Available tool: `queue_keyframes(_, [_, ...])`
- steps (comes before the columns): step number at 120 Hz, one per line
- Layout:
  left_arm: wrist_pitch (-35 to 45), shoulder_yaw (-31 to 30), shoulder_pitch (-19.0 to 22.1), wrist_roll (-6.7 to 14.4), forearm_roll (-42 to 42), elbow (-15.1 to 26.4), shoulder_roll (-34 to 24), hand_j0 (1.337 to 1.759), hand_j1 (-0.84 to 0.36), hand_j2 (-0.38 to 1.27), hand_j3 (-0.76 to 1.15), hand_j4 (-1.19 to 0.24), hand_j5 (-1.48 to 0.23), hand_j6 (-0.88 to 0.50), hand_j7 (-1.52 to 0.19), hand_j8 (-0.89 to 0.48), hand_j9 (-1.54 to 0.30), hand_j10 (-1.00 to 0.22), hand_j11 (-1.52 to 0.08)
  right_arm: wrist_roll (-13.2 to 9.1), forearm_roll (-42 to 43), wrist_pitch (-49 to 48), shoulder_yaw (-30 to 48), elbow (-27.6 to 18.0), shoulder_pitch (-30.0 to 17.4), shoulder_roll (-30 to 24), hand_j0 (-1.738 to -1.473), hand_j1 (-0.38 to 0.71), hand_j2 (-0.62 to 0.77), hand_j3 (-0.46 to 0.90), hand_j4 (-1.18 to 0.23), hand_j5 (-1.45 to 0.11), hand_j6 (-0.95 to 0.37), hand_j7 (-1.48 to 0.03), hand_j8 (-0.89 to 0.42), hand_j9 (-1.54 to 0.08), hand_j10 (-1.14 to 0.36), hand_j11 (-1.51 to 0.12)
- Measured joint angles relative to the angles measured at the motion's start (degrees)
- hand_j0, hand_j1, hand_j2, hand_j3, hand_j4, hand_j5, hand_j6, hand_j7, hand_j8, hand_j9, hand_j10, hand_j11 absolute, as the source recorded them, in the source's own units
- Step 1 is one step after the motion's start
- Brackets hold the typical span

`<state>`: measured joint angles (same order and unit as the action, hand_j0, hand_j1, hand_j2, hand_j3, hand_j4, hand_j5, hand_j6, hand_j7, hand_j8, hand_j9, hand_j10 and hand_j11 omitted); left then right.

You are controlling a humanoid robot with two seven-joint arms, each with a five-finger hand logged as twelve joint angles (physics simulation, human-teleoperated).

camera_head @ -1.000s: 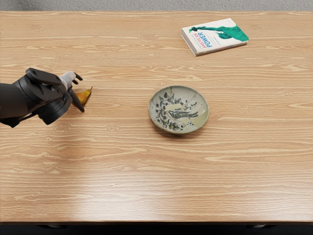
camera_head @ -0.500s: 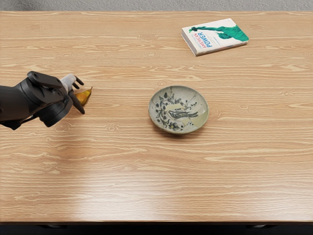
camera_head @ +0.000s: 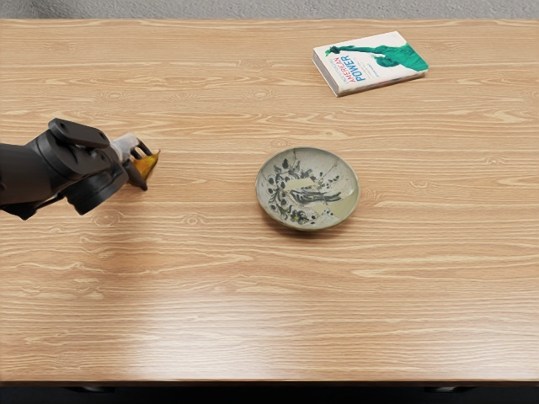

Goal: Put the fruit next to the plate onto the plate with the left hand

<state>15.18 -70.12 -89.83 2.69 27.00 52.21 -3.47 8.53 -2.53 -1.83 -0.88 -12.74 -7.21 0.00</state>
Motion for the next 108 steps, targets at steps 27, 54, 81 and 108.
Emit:
queue_keyframes(27, [-1.3,0.2,-0.5,-0.3,0.1,0.2,-1.0,1.656,-0.41,0.17,0.18,-0.18,-0.88,-0.30,-0.77,-0.01,-0.99,-0.04,-1.00,0.0,0.0,0.0,0.0,0.0,0.0,0.0,-1.658,-0.34,0.00,0.00,-0.01,-0.01,-0.01,-0.01,-0.01,-0.01,-0.01,-0.01])
queue_keyframes(54, [-1.5,0.3,-0.6,-0.6,0.1,0.2,-1.5,1.655,-0.45,0.29,0.07,-0.30,-0.90,-0.42,-0.61,-0.07,-0.91,-0.11,-0.91,0.0,0.0,0.0,0.0,0.0,0.0,0.0,-1.658,-0.34,0.00,0.00,-0.01,-0.01,-0.01,-0.01,-0.01,-0.01,-0.01,-0.01])
queue_keyframes(81, [-1.6,0.3,-0.7,-0.7,0.1,0.4,-1.8,1.654,-0.44,0.27,0.02,-0.38,-0.91,-0.40,-0.64,-0.10,-0.86,-0.15,-0.86,0.0,0.0,0.0,0.0,0.0,0.0,0.0,-1.658,-0.34,0.00,0.00,-0.01,-0.01,-0.01,-0.01,-0.01,-0.01,-0.01,-0.01])
queue_keyframes(108, [-5.4,-0.1,-2.7,0.4,1.2,1.4,-2.9,1.653,-0.40,0.48,0.01,-0.65,-1.05,-0.51,-0.94,-0.46,-1.02,-0.56,-1.02,0.0,0.0,0.0,0.0,0.0,0.0,0.0,-1.658,-0.34,0.00,0.00,-0.01,-0.01,-0.01,-0.01,-0.01,-0.01,-0.01,-0.01])
